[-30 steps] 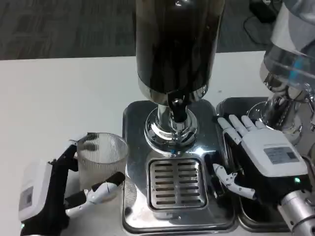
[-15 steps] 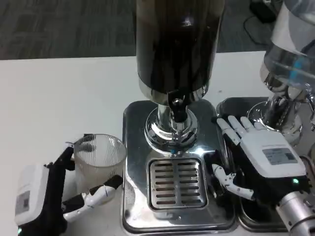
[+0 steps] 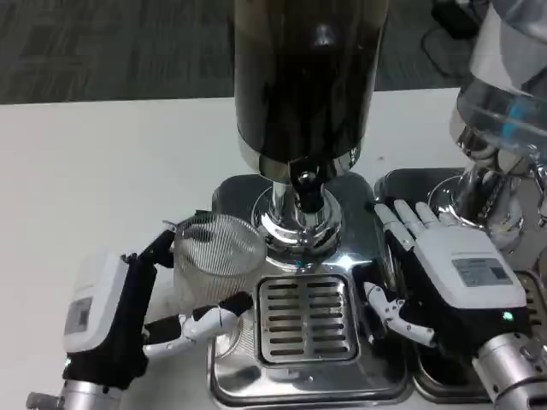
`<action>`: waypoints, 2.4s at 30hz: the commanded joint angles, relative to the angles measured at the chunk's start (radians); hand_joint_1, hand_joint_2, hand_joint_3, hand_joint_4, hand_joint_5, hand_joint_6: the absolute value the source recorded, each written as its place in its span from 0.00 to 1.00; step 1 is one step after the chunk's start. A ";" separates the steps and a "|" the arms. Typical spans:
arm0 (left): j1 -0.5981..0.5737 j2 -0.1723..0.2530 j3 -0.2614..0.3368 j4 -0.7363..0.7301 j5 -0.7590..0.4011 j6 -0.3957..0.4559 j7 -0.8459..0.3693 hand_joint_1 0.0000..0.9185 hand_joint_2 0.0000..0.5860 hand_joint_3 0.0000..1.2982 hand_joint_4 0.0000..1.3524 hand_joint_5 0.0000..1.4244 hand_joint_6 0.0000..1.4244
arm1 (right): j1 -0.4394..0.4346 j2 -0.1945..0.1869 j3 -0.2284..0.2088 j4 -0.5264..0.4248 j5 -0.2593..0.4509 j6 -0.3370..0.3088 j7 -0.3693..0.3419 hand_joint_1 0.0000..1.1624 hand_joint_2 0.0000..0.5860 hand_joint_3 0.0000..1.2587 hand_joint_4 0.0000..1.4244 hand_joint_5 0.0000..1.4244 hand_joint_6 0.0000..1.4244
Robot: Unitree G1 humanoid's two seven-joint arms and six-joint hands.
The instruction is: Grasp the cup under the faucet to collect the drink, then remove the cup.
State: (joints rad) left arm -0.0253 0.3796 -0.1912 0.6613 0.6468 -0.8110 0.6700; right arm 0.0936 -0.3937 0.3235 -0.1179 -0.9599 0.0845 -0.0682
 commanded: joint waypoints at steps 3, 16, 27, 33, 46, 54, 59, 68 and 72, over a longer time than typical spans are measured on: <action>-0.083 -0.005 -0.046 0.044 0.007 -0.059 -0.020 0.47 0.25 0.29 0.32 0.47 0.44 | 0.021 0.001 -0.020 -0.030 -0.014 0.037 -0.023 0.21 0.82 0.04 0.00 0.00 0.02; -0.239 -0.051 -0.131 0.192 0.035 -0.110 -0.028 0.46 0.24 0.29 0.32 0.47 0.44 | 0.085 0.017 -0.031 -0.102 -0.044 0.100 -0.017 0.22 0.82 0.04 0.00 0.00 0.02; -0.348 -0.081 -0.197 0.326 0.103 -0.090 0.060 0.45 0.25 0.29 0.32 0.47 0.44 | 0.113 0.028 -0.045 -0.129 -0.054 0.127 -0.015 0.22 0.83 0.04 0.00 0.00 0.02; -0.384 -0.092 -0.227 0.390 0.127 -0.075 0.111 0.44 0.25 0.29 0.32 0.47 0.44 | 0.124 0.034 -0.045 -0.133 -0.065 0.132 -0.017 0.23 0.83 0.04 0.00 0.00 0.02; -0.378 -0.077 -0.283 0.445 0.129 -0.059 0.107 0.41 0.23 0.29 0.32 0.46 0.42 | 0.109 0.050 -0.041 -0.121 -0.068 0.130 -0.026 0.23 0.83 0.03 0.00 0.00 0.02; -0.361 -0.060 -0.301 0.430 0.130 -0.040 0.101 0.37 0.20 0.28 0.30 0.44 0.36 | 0.107 0.043 -0.041 -0.113 -0.061 0.114 -0.022 0.23 0.84 0.03 0.00 0.00 0.02; -0.341 -0.037 -0.323 0.401 0.134 -0.044 0.098 0.36 0.20 0.27 0.30 0.43 0.34 | 0.103 0.043 -0.043 -0.108 -0.054 0.111 -0.022 0.22 0.84 0.03 0.00 0.00 0.02; -0.322 -0.018 -0.329 0.362 0.129 -0.012 0.077 0.29 0.13 0.26 0.27 0.40 0.30 | 0.089 0.039 -0.052 -0.115 -0.030 0.100 -0.015 0.22 0.84 0.03 0.00 0.00 0.02; -0.315 -0.013 -0.324 0.343 0.125 0.013 0.067 0.22 0.11 0.22 0.22 0.37 0.27 | 0.084 0.038 -0.056 -0.103 -0.024 0.104 -0.015 0.18 0.81 0.04 0.00 0.00 0.02</action>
State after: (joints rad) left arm -0.3634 0.3553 -0.5094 1.0074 0.7644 -0.8279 0.7648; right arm 0.1812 -0.3517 0.2779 -0.2337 -0.9910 0.1909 -0.0749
